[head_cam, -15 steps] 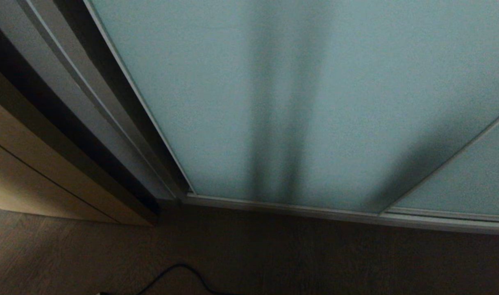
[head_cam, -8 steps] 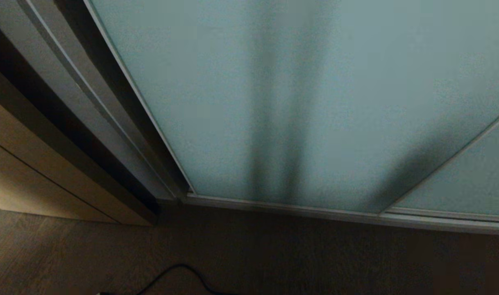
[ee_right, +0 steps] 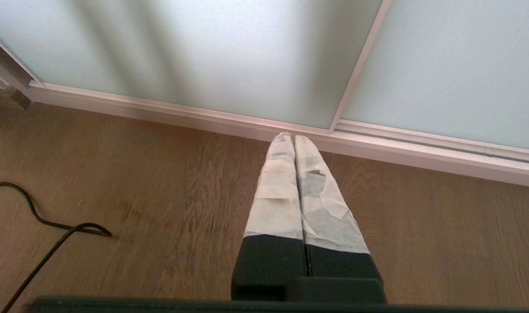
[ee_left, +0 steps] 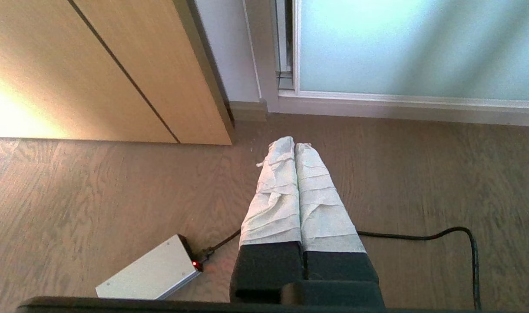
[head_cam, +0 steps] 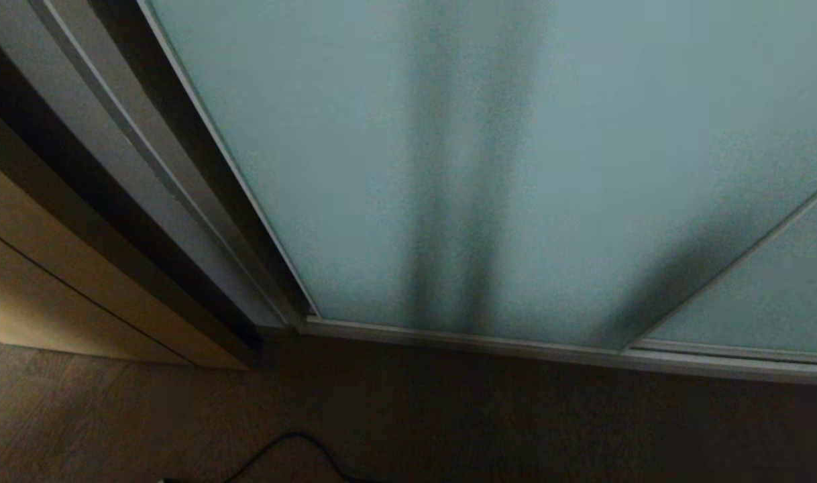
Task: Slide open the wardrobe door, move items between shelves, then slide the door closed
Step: Open the door
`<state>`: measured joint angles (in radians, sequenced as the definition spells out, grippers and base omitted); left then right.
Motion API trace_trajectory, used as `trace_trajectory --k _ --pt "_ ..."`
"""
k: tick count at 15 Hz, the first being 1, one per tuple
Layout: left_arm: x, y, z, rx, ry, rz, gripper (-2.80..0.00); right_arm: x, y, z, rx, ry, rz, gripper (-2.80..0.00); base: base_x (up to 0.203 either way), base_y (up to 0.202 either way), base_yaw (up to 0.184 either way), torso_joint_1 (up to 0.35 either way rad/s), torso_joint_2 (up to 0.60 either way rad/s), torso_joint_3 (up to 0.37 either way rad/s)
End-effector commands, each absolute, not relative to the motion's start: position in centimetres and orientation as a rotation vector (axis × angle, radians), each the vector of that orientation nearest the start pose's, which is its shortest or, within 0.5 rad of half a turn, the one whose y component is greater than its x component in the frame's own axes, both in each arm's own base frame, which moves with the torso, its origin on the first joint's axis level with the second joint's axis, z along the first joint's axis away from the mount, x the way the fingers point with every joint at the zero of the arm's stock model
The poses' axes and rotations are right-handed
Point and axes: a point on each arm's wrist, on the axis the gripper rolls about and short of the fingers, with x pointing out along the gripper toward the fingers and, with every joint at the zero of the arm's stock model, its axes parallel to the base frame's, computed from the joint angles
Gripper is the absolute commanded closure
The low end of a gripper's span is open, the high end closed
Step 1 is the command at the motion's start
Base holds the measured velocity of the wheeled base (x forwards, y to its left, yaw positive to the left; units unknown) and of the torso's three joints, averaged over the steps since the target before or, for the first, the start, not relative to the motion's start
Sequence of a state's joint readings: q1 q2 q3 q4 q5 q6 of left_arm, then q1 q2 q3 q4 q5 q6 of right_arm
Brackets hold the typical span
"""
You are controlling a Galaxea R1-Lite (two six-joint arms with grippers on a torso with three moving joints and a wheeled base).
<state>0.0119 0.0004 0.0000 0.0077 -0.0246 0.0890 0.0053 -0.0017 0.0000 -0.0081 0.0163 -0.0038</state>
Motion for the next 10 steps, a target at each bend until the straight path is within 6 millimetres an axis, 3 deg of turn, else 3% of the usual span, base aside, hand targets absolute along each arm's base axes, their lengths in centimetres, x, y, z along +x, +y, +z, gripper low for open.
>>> trace_trajectory --k 1,10 --pt "-2.27 -0.09 7.47 0.096 0.009 -0.016 0.00 -2.30 0.02 7.62 -0.005 -0.011 0.023 0.00 0.000 0.000 0.000 0.000 0.00 0.000" --pt "-2.27 -0.08 7.49 0.083 0.007 -0.011 0.00 -2.30 0.02 7.62 -0.005 -0.011 0.023 0.00 0.000 0.000 0.000 0.000 0.00 0.000"
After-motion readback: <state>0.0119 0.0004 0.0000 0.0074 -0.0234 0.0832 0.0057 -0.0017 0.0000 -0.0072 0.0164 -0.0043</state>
